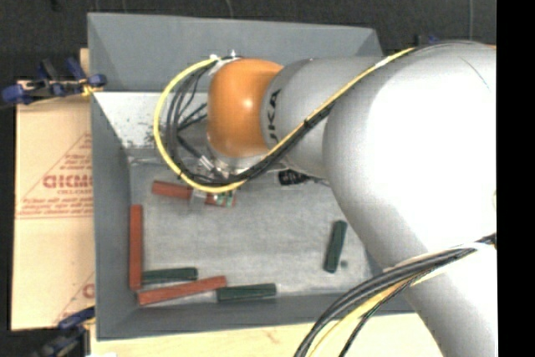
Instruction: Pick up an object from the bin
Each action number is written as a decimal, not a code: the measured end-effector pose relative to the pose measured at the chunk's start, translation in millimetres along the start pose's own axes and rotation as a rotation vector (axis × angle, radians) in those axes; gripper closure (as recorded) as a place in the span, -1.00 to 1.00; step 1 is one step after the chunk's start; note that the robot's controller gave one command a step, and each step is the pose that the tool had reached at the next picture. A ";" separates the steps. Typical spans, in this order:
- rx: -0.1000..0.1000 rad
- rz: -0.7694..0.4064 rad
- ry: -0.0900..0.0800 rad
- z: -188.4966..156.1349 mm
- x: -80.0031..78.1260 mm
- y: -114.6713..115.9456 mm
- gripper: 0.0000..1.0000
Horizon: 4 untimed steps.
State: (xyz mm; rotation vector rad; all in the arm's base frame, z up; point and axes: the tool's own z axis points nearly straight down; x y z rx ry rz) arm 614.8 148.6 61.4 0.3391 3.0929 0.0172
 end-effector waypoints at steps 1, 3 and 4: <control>0.002 0.003 0.004 -4.0 -0.8 0.2 1.00; 0.014 0.002 0.030 -29.8 3.3 -2.2 1.00; 0.013 0.002 0.028 -50.8 1.5 -1.5 1.00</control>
Offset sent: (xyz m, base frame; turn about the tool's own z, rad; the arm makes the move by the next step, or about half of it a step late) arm 0.0000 0.0002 0.1059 -0.0002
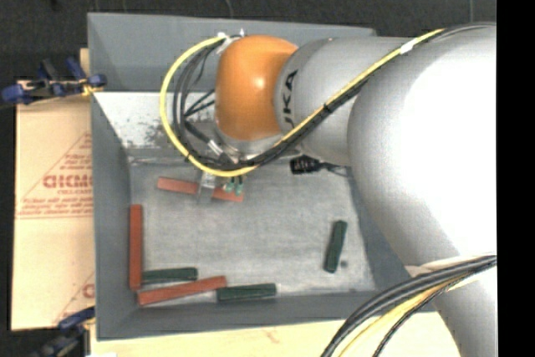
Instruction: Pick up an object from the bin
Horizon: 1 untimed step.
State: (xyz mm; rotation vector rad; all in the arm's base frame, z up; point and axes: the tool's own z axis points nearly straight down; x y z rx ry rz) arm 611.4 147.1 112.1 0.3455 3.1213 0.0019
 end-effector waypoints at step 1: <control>-0.002 0.000 -0.004 -14.2 -1.3 0.5 1.00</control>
Offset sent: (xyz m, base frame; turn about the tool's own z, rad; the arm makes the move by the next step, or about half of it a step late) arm 0.0001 0.0000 0.0050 0.0000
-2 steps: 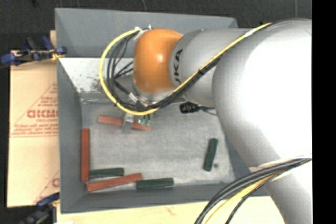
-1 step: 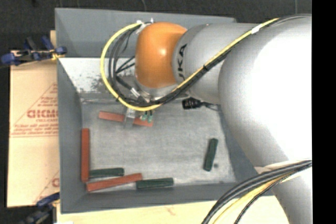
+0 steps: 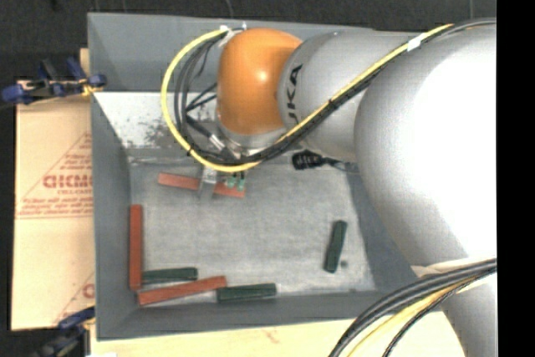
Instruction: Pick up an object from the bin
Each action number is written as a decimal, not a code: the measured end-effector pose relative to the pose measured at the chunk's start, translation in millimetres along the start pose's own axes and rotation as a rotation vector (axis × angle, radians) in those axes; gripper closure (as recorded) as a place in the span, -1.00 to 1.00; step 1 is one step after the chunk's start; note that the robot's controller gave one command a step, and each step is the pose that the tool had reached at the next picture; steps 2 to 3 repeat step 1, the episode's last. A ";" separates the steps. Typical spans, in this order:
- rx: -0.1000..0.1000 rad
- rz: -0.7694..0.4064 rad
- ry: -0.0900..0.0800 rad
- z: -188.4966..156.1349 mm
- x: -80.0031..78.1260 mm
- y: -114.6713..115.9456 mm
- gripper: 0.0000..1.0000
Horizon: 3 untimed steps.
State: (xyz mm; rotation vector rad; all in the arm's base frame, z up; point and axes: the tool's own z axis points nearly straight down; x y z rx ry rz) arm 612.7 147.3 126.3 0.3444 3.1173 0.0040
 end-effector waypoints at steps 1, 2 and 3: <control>0.000 0.000 0.001 -11.6 0.2 -0.1 1.00; 0.000 0.000 0.001 -11.6 0.2 -0.1 1.00; 0.000 0.000 0.001 -11.6 0.2 -0.1 1.00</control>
Offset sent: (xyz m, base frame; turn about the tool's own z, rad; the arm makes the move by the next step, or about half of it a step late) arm -0.0001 0.0002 0.0015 0.0000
